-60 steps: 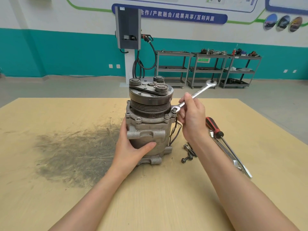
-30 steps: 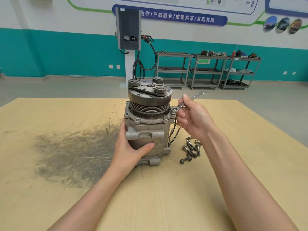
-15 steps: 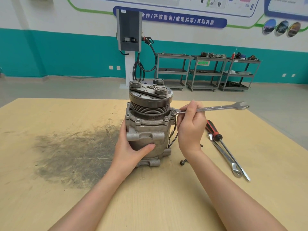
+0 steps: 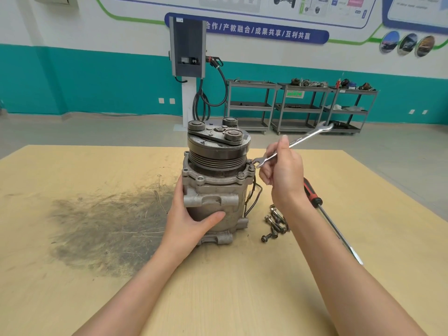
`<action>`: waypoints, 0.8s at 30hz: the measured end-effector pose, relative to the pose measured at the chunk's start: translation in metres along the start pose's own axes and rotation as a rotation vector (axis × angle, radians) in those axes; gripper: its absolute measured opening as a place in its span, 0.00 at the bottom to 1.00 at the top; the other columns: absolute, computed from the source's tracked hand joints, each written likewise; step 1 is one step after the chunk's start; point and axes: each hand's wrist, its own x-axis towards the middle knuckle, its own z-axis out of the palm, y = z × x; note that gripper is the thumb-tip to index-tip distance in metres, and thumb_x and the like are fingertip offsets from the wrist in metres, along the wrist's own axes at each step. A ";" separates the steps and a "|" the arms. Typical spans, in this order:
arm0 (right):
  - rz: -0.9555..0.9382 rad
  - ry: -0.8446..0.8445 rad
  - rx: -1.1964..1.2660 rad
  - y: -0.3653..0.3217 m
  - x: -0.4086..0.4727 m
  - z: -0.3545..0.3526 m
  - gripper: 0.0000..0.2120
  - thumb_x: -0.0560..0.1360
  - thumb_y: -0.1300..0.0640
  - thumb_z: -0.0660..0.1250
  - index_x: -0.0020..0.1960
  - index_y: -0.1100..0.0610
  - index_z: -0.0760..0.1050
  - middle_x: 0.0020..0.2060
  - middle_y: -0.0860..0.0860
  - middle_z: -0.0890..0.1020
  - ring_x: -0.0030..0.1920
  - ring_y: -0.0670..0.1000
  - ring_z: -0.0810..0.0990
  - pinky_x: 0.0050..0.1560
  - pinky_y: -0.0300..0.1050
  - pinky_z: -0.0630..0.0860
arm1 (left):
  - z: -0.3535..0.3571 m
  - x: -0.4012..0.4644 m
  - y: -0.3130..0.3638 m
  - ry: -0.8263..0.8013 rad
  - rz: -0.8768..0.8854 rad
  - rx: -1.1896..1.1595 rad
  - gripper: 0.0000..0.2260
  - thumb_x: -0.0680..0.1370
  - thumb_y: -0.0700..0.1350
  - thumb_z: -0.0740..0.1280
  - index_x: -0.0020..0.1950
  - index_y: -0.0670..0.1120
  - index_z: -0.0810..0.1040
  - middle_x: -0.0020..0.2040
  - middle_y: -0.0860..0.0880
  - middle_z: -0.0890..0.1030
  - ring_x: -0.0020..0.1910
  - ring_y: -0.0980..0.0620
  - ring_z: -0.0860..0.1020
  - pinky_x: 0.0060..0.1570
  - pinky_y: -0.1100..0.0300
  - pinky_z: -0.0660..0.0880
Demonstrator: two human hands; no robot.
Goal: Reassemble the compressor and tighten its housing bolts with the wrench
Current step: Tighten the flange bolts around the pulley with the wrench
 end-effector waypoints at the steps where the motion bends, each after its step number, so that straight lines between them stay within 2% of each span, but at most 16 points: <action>1: 0.031 -0.011 -0.003 0.001 0.000 -0.001 0.22 0.86 0.50 0.48 0.38 0.57 0.68 0.18 0.46 0.65 0.19 0.45 0.61 0.21 0.37 0.59 | 0.000 0.000 0.000 -0.001 0.001 -0.002 0.52 0.58 0.61 0.78 0.78 0.52 0.60 0.71 0.52 0.74 0.71 0.53 0.71 0.72 0.47 0.68; 5: 0.141 -0.040 0.060 0.001 0.002 -0.001 0.21 0.85 0.49 0.49 0.39 0.58 0.68 0.19 0.47 0.64 0.19 0.45 0.60 0.20 0.36 0.59 | 0.000 0.000 0.000 -0.003 0.010 -0.010 0.51 0.59 0.60 0.78 0.77 0.51 0.61 0.70 0.52 0.75 0.70 0.54 0.72 0.72 0.46 0.68; 9: 0.397 -0.121 0.202 -0.002 0.004 -0.005 0.18 0.85 0.48 0.52 0.42 0.56 0.68 0.20 0.47 0.63 0.19 0.44 0.60 0.19 0.35 0.56 | 0.000 0.000 0.000 -0.003 0.014 -0.023 0.51 0.59 0.60 0.79 0.77 0.51 0.60 0.70 0.52 0.75 0.70 0.54 0.72 0.72 0.46 0.68; 13: 0.516 -0.202 0.319 -0.002 0.005 -0.009 0.17 0.84 0.49 0.52 0.41 0.56 0.68 0.19 0.46 0.62 0.17 0.43 0.59 0.18 0.35 0.55 | 0.001 0.001 0.000 -0.008 0.024 -0.014 0.50 0.59 0.60 0.78 0.77 0.50 0.61 0.70 0.52 0.75 0.70 0.54 0.72 0.72 0.46 0.68; 20: 0.583 -0.279 0.345 -0.007 0.007 -0.014 0.16 0.85 0.51 0.52 0.42 0.57 0.70 0.18 0.46 0.64 0.16 0.42 0.59 0.17 0.34 0.55 | 0.000 0.001 0.000 -0.010 0.034 -0.017 0.50 0.59 0.60 0.78 0.77 0.51 0.61 0.70 0.53 0.74 0.70 0.55 0.72 0.72 0.47 0.68; 24: 0.418 -0.185 0.119 -0.008 0.007 -0.011 0.11 0.85 0.54 0.54 0.48 0.58 0.71 0.19 0.47 0.66 0.17 0.44 0.60 0.19 0.36 0.56 | 0.001 0.001 -0.001 -0.012 0.038 -0.013 0.50 0.59 0.61 0.78 0.77 0.53 0.61 0.69 0.55 0.75 0.70 0.56 0.72 0.72 0.48 0.68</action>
